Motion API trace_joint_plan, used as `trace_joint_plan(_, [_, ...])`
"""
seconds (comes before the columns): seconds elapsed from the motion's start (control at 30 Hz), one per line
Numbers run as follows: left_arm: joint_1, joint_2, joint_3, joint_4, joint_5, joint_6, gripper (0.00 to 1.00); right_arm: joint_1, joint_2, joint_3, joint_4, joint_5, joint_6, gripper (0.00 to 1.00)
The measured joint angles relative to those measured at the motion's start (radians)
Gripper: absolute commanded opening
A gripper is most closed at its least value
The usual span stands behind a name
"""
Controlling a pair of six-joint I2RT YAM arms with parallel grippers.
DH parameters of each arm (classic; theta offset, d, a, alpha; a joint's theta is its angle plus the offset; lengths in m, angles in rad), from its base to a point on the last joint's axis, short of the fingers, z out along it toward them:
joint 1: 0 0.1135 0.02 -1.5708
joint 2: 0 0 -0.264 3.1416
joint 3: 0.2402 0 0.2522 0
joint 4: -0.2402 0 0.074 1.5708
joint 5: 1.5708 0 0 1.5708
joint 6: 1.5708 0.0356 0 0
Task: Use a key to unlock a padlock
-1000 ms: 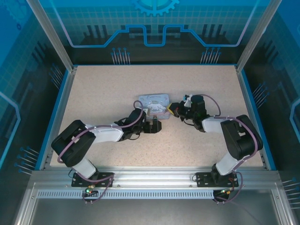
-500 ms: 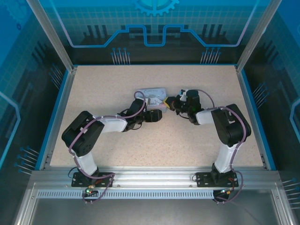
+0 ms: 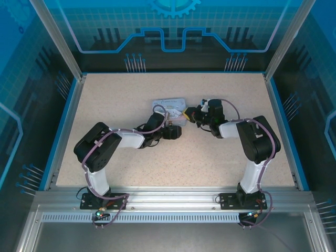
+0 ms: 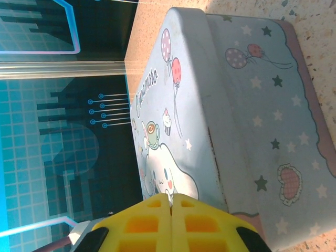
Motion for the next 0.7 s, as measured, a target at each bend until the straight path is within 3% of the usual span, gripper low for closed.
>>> trace_joint_plan(0.37, [-0.024,0.082,0.083,0.01,-0.063,0.072,0.98,-0.001,0.0,0.01,-0.027,0.0,-0.016,0.0])
trace_joint_plan(0.7, [-0.013,0.088,0.103,0.056,0.04,-0.021,0.99,-0.003,0.0,0.013,-0.032,0.0,-0.026,0.0])
